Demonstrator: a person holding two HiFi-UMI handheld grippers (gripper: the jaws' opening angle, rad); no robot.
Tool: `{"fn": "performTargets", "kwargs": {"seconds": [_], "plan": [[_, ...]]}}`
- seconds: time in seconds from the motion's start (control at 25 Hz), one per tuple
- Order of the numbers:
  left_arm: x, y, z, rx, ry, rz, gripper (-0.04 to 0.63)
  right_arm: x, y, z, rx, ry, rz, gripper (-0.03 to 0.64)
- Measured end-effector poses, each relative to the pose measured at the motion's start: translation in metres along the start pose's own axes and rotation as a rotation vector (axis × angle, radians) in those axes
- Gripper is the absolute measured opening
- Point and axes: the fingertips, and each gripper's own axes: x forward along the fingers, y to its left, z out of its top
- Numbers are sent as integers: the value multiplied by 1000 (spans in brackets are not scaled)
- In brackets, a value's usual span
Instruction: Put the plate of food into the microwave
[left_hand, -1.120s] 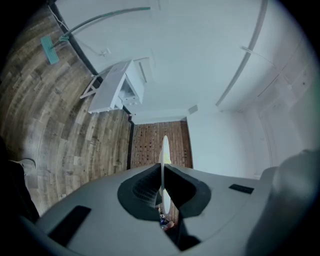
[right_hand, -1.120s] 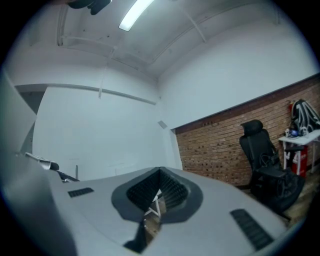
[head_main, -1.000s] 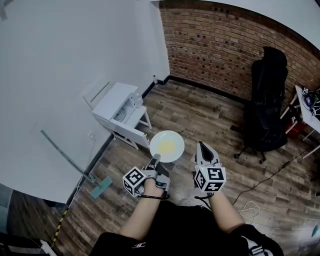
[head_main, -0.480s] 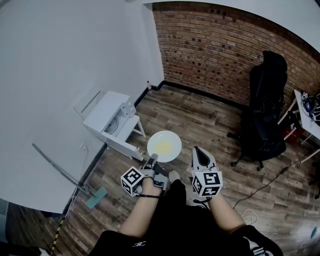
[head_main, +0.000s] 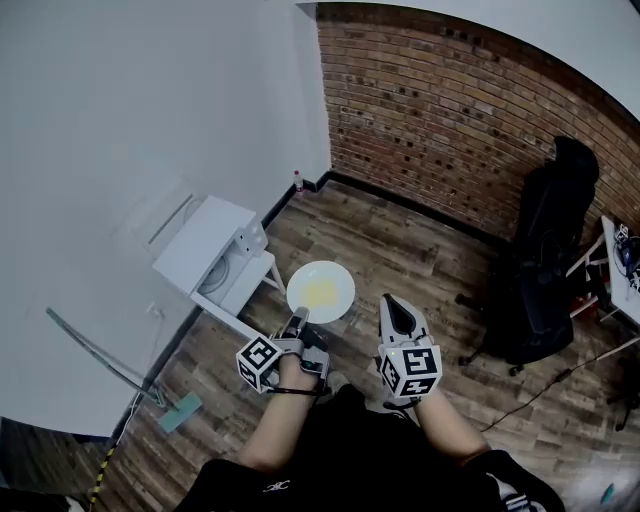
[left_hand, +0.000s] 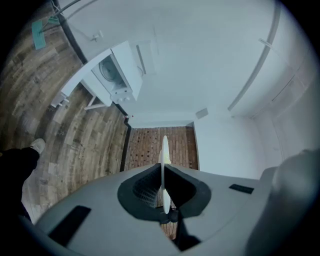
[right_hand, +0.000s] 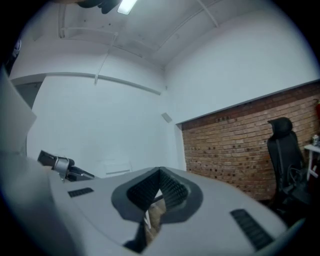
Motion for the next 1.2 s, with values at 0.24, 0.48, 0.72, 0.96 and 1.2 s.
{"fn": "performTargets", "kwargs": {"seconds": [0.24, 0.48, 0.72, 0.96, 1.2], "plan": [[67, -12, 40, -11, -55, -8, 12, 92, -9, 17, -27, 9, 74, 6], [104, -9, 90, -21, -142, 13, 12, 173, 1, 20, -18, 34, 165, 6], [105, 4, 128, -42, -283, 39, 12, 229, 30, 11, -24, 65, 308, 6], [92, 17, 164, -50, -481, 54, 11, 279, 77, 1, -28, 89, 516, 6], [97, 46, 188, -118, -724, 100, 11, 343, 113, -16, -84, 158, 773, 6]]}}
